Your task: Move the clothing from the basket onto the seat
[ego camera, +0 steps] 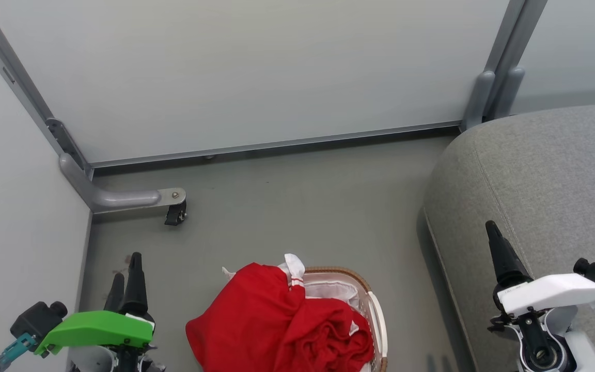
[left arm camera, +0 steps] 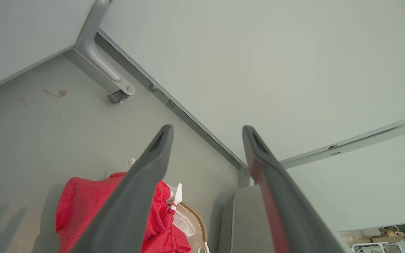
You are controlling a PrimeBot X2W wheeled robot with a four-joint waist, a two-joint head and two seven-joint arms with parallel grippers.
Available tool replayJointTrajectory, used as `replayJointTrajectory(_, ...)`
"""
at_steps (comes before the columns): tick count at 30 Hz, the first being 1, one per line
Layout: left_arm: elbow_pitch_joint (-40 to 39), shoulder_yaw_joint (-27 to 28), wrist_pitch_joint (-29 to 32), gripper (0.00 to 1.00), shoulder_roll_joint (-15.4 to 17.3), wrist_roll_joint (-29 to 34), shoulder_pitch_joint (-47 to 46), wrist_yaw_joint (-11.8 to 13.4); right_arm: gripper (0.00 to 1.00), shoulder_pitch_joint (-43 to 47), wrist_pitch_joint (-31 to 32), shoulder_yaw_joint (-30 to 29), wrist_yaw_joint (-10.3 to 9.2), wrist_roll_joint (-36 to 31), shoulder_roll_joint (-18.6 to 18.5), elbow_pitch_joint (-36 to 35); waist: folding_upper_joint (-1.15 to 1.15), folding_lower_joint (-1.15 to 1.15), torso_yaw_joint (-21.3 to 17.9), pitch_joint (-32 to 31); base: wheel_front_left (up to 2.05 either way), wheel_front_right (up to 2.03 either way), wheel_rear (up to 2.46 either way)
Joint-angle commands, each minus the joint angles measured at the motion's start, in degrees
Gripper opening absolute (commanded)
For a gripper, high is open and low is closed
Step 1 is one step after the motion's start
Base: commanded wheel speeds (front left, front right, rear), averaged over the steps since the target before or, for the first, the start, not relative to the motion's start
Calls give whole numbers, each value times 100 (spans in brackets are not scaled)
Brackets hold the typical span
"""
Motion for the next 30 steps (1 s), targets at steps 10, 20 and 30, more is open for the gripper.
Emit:
replayJointTrajectory(10, 132, -339, -249, 100, 147, 1100, -255, 124, 100, -323, -255, 7, 2, -1313, -26, 91, 0, 0, 13, -9, 0, 0, 0)
replayJointTrajectory(20, 356, -657, -448, 100, 206, 1891, -337, 235, 100, -432, -456, 52, 2, -2319, 9, 131, 0, 0, 47, -29, 0, 0, 0)
replayJointTrajectory(30, 418, -837, -615, 100, 195, 2489, -172, 339, 100, -233, -623, 109, 2, -3025, 71, 203, 0, 0, 38, -65, 0, 0, 0)
